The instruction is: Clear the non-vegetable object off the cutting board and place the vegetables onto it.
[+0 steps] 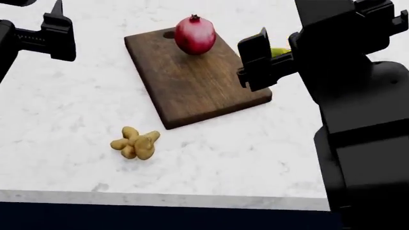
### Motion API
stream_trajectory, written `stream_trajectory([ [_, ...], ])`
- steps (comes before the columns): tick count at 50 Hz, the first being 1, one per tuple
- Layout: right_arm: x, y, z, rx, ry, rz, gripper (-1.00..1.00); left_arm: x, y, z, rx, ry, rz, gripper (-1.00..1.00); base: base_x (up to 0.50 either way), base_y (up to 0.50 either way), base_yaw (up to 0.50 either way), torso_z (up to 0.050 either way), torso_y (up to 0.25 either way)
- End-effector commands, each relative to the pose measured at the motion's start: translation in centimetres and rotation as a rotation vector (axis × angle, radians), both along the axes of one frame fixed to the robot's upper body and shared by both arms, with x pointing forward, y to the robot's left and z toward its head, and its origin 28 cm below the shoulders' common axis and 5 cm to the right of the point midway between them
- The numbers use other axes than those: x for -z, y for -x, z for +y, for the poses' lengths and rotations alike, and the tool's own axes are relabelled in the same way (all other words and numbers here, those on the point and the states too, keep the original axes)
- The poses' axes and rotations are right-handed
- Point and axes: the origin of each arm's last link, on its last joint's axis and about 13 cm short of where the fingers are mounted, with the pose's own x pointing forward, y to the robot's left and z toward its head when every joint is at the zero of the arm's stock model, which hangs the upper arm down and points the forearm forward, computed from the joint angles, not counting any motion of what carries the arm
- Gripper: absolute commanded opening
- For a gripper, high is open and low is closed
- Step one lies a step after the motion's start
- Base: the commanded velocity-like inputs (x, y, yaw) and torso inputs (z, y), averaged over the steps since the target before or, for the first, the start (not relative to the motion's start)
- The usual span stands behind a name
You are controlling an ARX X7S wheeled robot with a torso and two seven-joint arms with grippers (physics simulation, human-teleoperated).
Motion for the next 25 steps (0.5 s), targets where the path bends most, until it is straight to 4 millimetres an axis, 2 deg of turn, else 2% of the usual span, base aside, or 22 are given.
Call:
stream_trajectory([
  [1,-0.93,-0.48,0.10,-0.026,-0.035,-0.007,1.00,-1.26,-0.39,-0.12,0.046,0.011,0.005,1.00,0.50,0.00,0.00,0.000,0.000],
  [25,-1.90,0.01,0.52,-0.047,-0.007,0.008,1.00,-1.34,0.07,0.02,0.057,0.003,-0.001,1.00,0.50,0.00,0.00,0.000,0.001],
])
